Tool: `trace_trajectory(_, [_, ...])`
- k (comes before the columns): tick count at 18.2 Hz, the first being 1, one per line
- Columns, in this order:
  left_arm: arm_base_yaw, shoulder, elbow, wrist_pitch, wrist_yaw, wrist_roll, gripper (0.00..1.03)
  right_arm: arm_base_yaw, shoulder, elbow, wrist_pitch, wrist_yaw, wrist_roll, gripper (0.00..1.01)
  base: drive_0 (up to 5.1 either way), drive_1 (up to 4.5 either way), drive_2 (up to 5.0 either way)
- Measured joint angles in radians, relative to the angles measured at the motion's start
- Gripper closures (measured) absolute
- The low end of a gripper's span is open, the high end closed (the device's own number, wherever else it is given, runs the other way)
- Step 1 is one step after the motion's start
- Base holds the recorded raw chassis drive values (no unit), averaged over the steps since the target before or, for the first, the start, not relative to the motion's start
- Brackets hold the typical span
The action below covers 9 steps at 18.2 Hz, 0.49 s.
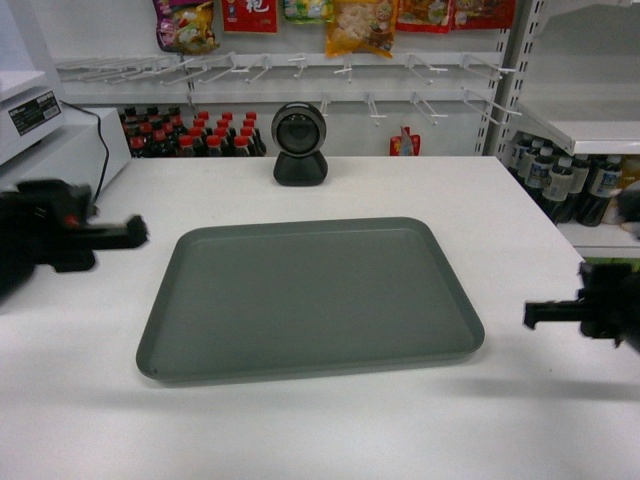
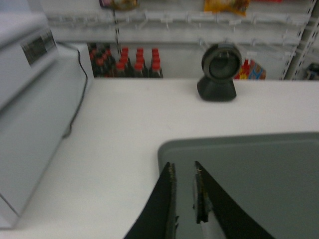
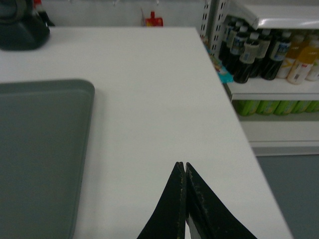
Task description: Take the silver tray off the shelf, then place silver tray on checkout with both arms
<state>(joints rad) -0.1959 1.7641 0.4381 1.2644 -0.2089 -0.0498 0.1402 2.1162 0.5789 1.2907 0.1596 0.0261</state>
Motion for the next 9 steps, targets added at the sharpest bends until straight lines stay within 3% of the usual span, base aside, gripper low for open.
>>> trace_trajectory(4, [0.019,-0.111,-0.045,0.019,0.026,0.016,1.02,-0.006,-0.1,-0.092,0.005,-0.02,-0.004,0.98,0.0,0.0,0.0])
trace_trajectory(6, [0.045,-0.212,-0.146,-0.008,0.06,0.032,1.02,-0.026,-0.196,-0.225,-0.01,-0.048,-0.013,0.98,0.0,0.0,0.0])
trace_trajectory(8, [0.077,-0.327,-0.211,-0.122,0.082,0.032,1.02,-0.051,-0.33,-0.314,-0.006,-0.063,-0.017,0.98,0.0,0.0,0.0])
trace_trajectory(9, [0.116,-0.571,-0.319,-0.227,0.128,0.032,1.02,-0.088,-0.591,-0.457,-0.005,-0.106,-0.019,0.98,0.0,0.0,0.0])
